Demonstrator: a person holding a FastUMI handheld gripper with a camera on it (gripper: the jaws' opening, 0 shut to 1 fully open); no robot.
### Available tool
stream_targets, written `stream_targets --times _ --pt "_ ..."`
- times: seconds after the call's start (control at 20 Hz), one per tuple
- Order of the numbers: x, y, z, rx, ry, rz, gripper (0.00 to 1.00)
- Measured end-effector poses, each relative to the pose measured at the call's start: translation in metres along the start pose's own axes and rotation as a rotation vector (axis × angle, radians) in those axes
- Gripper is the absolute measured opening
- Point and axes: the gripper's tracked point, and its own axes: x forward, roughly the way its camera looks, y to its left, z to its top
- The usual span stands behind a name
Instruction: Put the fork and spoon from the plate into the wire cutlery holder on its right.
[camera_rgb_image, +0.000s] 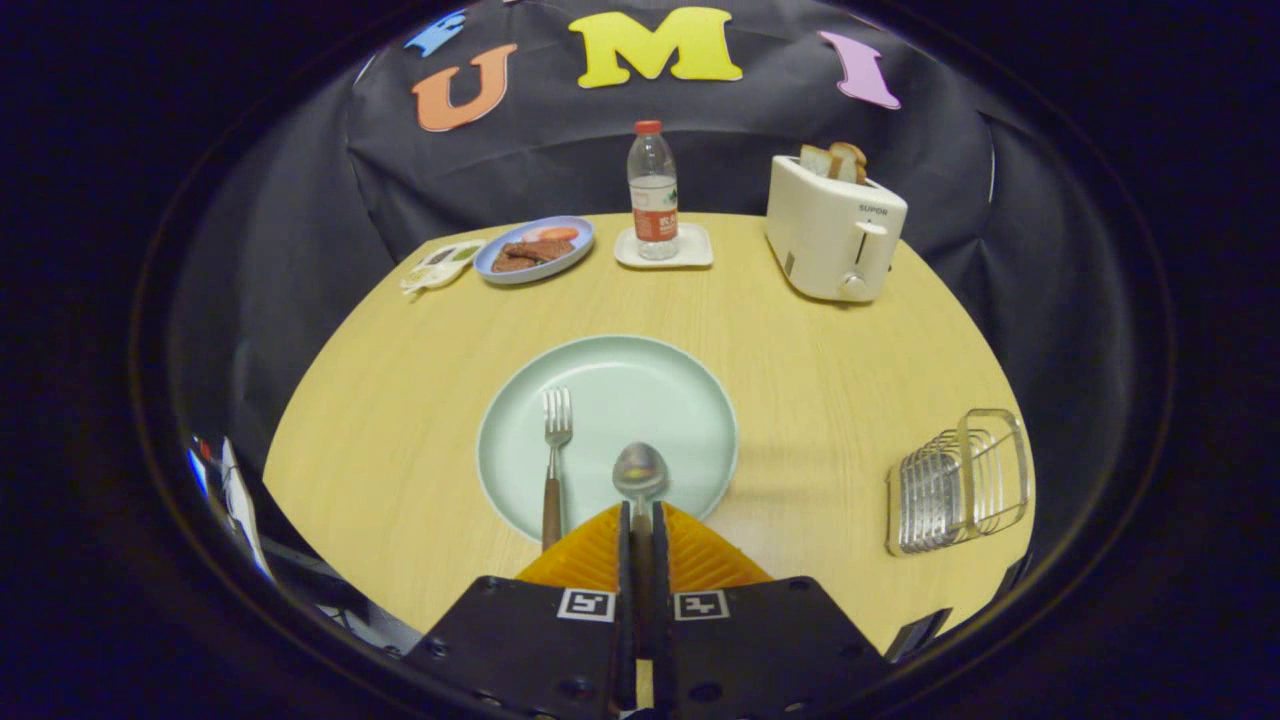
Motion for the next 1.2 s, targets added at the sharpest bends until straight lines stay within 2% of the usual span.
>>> stream_targets --times 0.1,0.2,0.3,0.65,0.8,0.9,0.95,1.0,1.1,1.2 --pt "-0.017 -0.003 0.012 -0.05 -0.045 0.015 0.04" --pt "-0.021 -0.011 0.02 -0.096 -0.08 -0.008 0.0" --pt "-0.016 -0.011 0.014 -0.104 -0.058 -0.002 0.0" --pt "0.007 -0.003 -0.008 0.002 0.021 0.041 0.0" --pt "0.008 0.006 -0.02 0.016 0.038 0.058 0.04" --pt "0.008 0.011 -0.034 0.011 0.057 0.058 0.22" --pt "0.007 0.011 -0.039 0.01 0.061 0.051 0.22" --pt "0.009 0.012 -0.047 0.011 0.074 0.048 0.28" --pt "0.012 0.01 -0.06 0.023 0.099 0.027 0.33" --pt "0.014 0.008 -0.067 0.031 0.119 0.008 0.31"
